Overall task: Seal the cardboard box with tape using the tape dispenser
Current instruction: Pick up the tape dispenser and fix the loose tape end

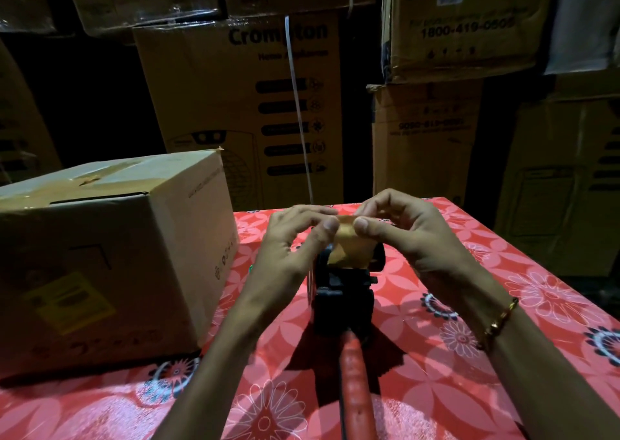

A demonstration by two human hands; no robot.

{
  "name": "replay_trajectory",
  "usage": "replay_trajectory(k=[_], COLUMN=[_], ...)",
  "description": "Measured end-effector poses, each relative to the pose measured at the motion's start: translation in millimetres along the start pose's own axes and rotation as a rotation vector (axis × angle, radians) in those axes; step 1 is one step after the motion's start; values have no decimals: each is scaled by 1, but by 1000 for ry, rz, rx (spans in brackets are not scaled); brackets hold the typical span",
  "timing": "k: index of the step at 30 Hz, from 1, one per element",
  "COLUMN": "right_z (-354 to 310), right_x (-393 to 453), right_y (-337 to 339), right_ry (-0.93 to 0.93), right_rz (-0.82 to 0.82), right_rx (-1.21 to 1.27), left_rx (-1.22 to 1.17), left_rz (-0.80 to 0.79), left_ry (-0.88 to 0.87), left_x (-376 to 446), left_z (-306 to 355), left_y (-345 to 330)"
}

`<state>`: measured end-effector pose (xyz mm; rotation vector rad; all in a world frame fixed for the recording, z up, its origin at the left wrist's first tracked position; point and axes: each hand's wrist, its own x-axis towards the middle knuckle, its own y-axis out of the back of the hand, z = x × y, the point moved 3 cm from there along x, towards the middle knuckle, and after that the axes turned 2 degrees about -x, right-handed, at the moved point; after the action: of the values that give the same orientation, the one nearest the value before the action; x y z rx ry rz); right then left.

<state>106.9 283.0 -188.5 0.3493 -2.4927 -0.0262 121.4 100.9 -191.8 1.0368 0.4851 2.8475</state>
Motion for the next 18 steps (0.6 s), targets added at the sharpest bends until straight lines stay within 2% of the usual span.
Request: replay_trajectory(k=[7, 10, 13, 18], right_z=[10, 14, 16, 17], right_x=[16, 15, 11, 3], right_y=[-2, 1, 10, 14], right_ry=[-93, -174, -174, -149], right_rz=[-10, 50, 95, -29], right_rx=[280, 390, 295, 75], left_rx=[-233, -307, -356, -349], left_rz=[-13, 10, 35, 51], left_ry=[72, 107, 111, 99], left_x=[17, 17, 16, 14], left_z=[-4, -11, -17, -16], left_y=[-6, -7, -7, -7])
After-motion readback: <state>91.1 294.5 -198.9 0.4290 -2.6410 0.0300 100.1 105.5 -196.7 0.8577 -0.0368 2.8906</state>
